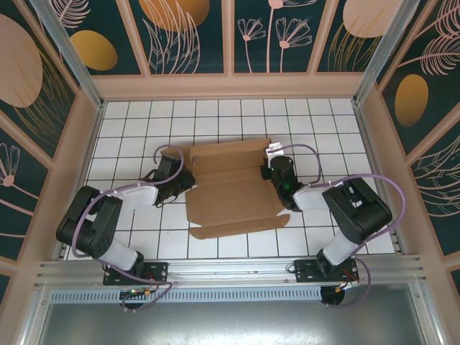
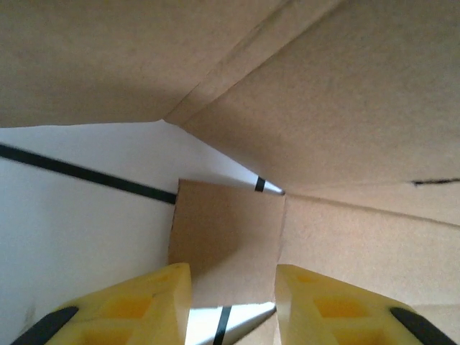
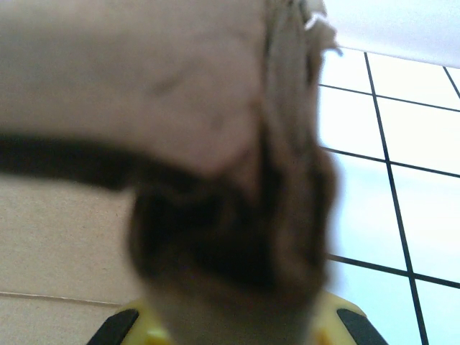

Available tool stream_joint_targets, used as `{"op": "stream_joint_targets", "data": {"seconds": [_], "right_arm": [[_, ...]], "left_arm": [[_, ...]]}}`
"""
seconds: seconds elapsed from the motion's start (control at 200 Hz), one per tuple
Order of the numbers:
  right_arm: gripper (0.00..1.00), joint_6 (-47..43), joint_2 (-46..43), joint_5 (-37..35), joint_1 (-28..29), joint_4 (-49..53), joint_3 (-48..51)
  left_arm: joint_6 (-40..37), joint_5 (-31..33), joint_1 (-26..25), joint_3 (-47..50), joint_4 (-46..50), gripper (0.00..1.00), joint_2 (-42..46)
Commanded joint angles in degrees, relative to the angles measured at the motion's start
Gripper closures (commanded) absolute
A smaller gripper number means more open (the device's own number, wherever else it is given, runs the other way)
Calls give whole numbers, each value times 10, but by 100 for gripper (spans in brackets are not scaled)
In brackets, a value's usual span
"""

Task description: Fold the paper box

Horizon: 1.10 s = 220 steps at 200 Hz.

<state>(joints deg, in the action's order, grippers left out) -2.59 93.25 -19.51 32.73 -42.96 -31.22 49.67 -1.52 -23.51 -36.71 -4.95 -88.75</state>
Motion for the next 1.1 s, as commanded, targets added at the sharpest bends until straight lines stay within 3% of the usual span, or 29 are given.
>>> {"op": "stream_joint_targets", "data": {"seconds": [0.0, 0.53, 0.761, 0.961, 1.096], "right_arm": [[100, -5, -5, -3, 7, 15, -3], [100, -6, -7, 2, 7, 19, -7], [100, -2, -9, 14, 7, 23, -9], [100, 3, -12, 20, 8, 24, -10], [100, 4, -12, 21, 9, 24, -10]], "left_arm": [[-13, 32, 2, -21, -1, 60, -13], [-50, 69, 6, -42, 34, 56, -37], [-46, 10, 6, -43, 4, 56, -63], [-27, -60, 5, -33, -57, 56, -37], [-19, -74, 6, -27, -83, 56, -11]]}}
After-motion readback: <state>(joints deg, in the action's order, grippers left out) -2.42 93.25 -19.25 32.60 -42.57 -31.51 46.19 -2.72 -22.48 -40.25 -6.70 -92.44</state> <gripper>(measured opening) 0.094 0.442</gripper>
